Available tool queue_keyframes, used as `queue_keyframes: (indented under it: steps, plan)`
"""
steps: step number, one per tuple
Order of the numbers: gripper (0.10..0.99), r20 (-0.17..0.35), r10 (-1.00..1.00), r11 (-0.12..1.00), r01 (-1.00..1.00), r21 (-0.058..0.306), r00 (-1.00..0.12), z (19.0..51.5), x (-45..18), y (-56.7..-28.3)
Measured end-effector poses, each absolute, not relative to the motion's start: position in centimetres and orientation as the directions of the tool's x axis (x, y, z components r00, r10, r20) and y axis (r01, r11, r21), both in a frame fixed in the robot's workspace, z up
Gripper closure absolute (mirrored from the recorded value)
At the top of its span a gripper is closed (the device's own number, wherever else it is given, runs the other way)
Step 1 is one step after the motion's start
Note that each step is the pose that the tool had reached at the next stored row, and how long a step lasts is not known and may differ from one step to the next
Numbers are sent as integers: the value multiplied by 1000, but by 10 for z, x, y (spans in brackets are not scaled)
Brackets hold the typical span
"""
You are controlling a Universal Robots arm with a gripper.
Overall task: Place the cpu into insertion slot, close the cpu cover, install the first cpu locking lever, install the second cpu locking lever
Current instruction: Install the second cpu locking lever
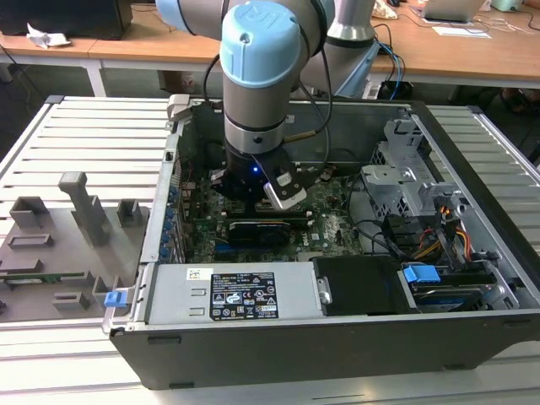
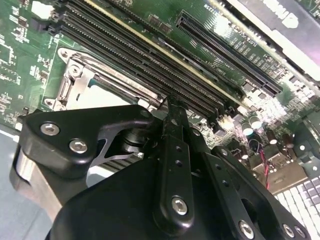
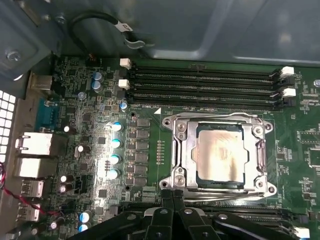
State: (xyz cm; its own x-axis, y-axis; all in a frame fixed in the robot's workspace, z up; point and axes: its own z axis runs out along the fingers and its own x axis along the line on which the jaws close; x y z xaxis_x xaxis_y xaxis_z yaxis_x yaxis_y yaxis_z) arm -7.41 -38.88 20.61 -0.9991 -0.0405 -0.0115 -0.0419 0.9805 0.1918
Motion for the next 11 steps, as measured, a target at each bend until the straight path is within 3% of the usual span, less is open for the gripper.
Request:
queue_keyframes:
  steps: [11]
  plan:
    - [980,-14,-40,969,-42,244,-999,198,-77,-389]
